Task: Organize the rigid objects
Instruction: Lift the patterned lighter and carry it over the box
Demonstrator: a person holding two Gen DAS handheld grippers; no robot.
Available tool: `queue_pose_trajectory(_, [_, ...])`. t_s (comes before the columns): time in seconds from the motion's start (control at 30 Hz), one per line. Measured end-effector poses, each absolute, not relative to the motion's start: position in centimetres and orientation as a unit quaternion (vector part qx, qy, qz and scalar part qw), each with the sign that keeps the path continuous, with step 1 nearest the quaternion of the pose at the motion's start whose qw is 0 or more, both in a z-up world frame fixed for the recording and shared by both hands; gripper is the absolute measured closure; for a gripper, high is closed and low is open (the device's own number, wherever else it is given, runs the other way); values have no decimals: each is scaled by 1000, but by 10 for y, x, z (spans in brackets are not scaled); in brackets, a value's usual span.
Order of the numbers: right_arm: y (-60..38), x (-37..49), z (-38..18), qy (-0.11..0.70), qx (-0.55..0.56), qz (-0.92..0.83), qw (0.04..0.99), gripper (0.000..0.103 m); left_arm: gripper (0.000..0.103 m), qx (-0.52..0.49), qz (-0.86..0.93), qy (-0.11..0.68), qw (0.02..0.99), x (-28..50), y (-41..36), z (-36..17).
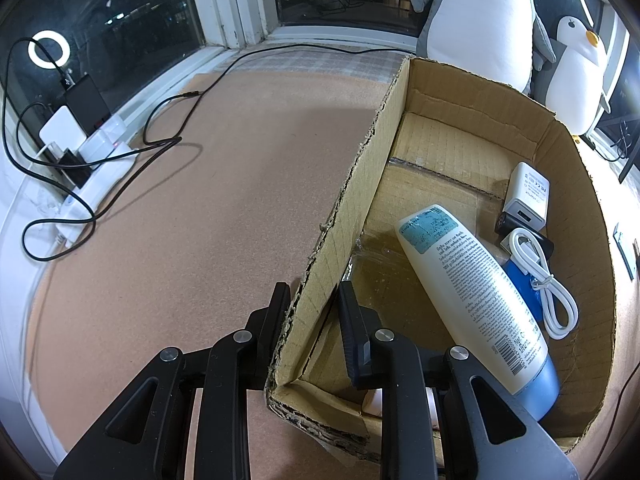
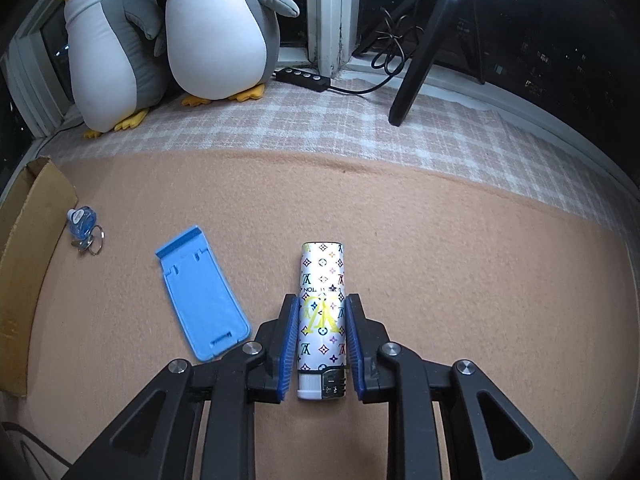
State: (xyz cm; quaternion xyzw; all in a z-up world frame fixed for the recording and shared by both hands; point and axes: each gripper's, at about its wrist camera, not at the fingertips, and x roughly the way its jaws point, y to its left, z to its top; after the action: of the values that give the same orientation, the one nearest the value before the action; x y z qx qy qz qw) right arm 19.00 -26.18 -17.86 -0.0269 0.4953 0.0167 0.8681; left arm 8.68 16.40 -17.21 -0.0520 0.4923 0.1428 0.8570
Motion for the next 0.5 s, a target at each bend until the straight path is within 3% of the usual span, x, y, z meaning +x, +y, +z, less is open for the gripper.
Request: queue_pose_trajectory(0.5, [-198,158,-120,441,-32,90,892,82,82,-52,143,492,857,87,164,-172])
